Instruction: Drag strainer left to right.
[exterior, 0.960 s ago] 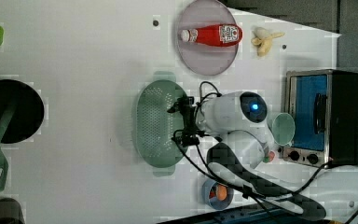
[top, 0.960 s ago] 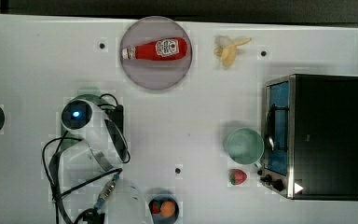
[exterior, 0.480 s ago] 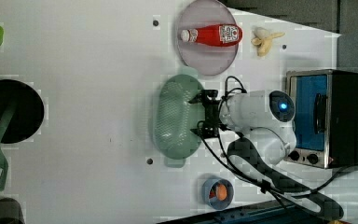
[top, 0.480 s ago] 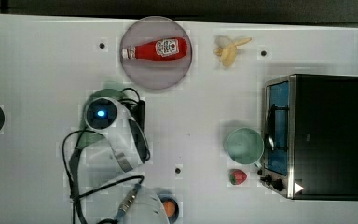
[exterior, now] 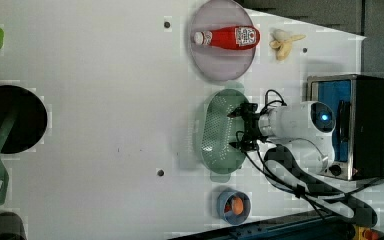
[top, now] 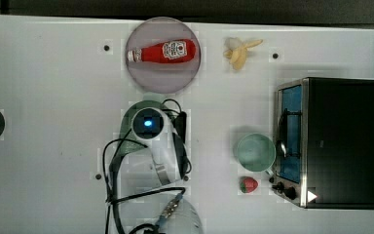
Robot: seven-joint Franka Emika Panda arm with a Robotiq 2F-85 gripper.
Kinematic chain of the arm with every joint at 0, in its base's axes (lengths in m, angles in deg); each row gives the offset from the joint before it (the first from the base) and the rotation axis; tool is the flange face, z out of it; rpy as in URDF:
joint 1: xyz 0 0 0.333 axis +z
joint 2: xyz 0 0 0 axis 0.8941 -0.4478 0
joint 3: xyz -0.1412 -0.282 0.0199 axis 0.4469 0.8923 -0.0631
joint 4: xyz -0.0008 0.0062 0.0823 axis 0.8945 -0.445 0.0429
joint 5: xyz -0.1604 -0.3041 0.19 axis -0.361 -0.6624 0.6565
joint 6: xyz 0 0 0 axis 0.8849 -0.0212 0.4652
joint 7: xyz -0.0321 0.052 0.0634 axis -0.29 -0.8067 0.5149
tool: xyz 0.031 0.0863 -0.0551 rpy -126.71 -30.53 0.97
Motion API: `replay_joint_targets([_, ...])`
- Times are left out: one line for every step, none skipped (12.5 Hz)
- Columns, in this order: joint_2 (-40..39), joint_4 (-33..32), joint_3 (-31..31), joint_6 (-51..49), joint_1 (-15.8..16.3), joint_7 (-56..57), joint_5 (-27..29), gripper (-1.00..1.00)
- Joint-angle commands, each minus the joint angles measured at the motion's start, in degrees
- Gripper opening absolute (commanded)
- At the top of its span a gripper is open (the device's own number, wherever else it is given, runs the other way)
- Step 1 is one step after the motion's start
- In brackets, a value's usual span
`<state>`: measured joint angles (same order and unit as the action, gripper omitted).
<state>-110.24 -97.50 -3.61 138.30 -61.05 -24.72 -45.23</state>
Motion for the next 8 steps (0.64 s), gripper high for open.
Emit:
replay_joint_targets([2.27,-1.51,1.9,1.24,-0.77,7.3,0.77,1.0])
replay_joint_targets([2.28,-1.66,2.99,1.63,-0.86,9.28,0.77,1.0])
replay_joint_targets([2.29,-1.79,4.28,1.63,-0.9,10.27,0.77,1.0])
replay_joint_targets([2.29,-1.91,5.51,1.63,-0.94,10.81,0.77,1.0])
replay_joint_targets([2.3,-1.98,6.7,1.63,-0.97,10.93,0.77,1.0])
replay_joint_targets([2.3,-1.99,7.7,1.61,-1.0,11.89,0.77,1.0])
replay_joint_targets([2.29,-2.03,8.68,1.63,-1.02,13.63,0.77,1.0])
replay_joint_targets([2.29,-2.05,9.75,1.66,-1.06,15.22,0.76,1.0])
